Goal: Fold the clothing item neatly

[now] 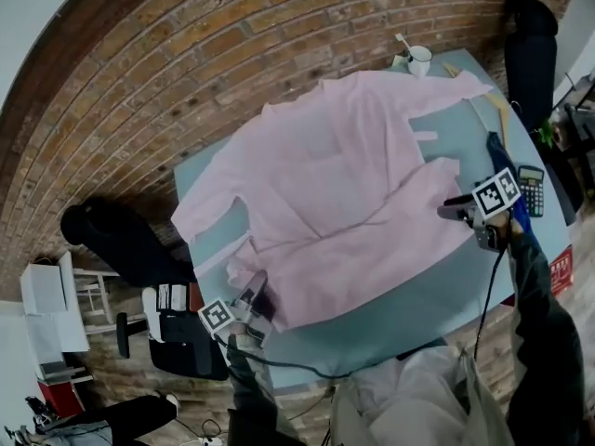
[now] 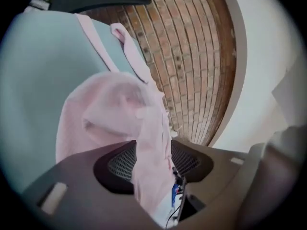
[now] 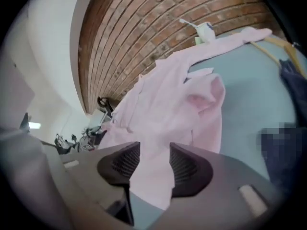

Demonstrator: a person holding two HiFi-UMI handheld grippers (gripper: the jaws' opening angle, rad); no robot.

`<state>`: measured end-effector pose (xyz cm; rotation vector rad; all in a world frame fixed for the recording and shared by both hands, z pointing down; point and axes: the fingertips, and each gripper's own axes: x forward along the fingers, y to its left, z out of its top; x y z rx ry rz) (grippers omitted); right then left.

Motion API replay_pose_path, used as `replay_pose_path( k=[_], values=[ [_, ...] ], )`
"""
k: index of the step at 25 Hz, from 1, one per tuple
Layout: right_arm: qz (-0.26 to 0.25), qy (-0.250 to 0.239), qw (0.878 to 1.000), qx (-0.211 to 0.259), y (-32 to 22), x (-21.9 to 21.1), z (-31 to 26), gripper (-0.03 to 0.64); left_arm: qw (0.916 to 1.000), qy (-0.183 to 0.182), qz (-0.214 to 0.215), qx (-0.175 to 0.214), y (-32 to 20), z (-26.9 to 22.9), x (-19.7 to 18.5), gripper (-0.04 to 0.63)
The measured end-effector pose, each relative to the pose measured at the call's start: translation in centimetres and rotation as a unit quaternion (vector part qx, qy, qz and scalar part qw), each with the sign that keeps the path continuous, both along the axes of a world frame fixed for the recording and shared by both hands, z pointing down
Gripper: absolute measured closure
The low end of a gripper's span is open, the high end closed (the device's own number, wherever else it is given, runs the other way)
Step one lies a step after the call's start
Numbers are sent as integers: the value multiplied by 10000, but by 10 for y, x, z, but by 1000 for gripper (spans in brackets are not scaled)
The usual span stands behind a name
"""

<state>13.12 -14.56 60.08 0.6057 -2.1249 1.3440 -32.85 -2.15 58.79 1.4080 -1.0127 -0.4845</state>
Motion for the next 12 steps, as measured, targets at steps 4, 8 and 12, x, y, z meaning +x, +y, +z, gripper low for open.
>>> replay_pose_path(
  k=[4, 8, 12],
  values=[
    [285, 146, 9986, 418, 27, 7, 4, 439, 9931, -891, 734, -200, 33, 12, 25, 433],
    [759, -176, 9896, 1212, 52, 7, -19, 457, 9761, -2145, 326, 128, 60, -3, 10, 588],
    [1260, -304, 9723, 1946, 78, 9, -54, 577, 9291, -3626, -211, 699, 83, -44, 21, 588]
  ],
)
